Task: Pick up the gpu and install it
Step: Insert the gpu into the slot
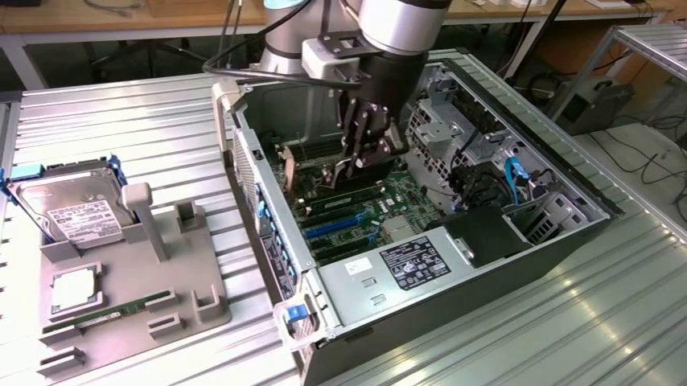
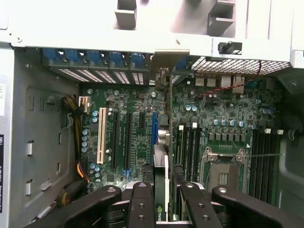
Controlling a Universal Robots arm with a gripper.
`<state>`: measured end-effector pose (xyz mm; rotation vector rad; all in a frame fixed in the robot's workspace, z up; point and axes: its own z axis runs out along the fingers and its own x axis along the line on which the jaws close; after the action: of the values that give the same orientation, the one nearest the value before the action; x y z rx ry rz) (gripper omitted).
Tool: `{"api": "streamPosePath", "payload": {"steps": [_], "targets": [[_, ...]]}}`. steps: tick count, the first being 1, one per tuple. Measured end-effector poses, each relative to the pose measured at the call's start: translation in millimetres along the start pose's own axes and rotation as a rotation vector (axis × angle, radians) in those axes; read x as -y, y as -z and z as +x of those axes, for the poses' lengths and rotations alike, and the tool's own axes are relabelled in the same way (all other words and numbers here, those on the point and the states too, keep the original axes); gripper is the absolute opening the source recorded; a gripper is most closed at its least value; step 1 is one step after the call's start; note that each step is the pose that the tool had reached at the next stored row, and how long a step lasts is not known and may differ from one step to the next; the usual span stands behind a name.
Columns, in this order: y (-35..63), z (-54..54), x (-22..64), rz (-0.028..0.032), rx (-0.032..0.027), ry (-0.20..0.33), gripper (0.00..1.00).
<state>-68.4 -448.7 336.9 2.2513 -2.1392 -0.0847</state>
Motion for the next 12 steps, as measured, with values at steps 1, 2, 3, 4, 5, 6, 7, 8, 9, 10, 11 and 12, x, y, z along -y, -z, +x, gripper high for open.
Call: {"api": "streamPosePath", "payload": {"steps": [1, 2, 3, 4, 5, 6, 7, 8, 9, 10, 11, 12], "targets": [[-1.7, 0.1, 0.1, 0.0001, 0.0004, -0.006, 0.26], [-5.0, 0.8, 0.5, 0.0002, 0.0009, -0.015, 0.26], [-6.6, 2.2, 0.9, 0.0001, 0.0007, -0.015, 0.26], [-8.2, 4.3, 1.7, 0.0001, 0.0008, -0.015, 0.26], [-10.3, 6.3, 2.5, 0.0002, 0.0011, -0.015, 0.26], [-11.8, 7.8, 2.9, 0.0002, 0.001, -0.015, 0.26], [-14.7, 10.2, 3.7, 0.0003, 0.0012, -0.015, 0.26], [-16.3, 10.7, 4.2, 0.0002, 0.0009, -0.016, 0.26], [-18.2, 10.7, 4.3, 0.0, 0.0, -0.016, 0.26], [-21.6, 10.8, 4.5, 0.0002, 0.0001, -0.019, 0.26], [-23.8, 10.6, 4.8, 0.0002, 0.0002, -0.022, 0.26], [-25.3, 10.5, 4.9, 0.0002, 0.0002, -0.024, 0.26]]}}
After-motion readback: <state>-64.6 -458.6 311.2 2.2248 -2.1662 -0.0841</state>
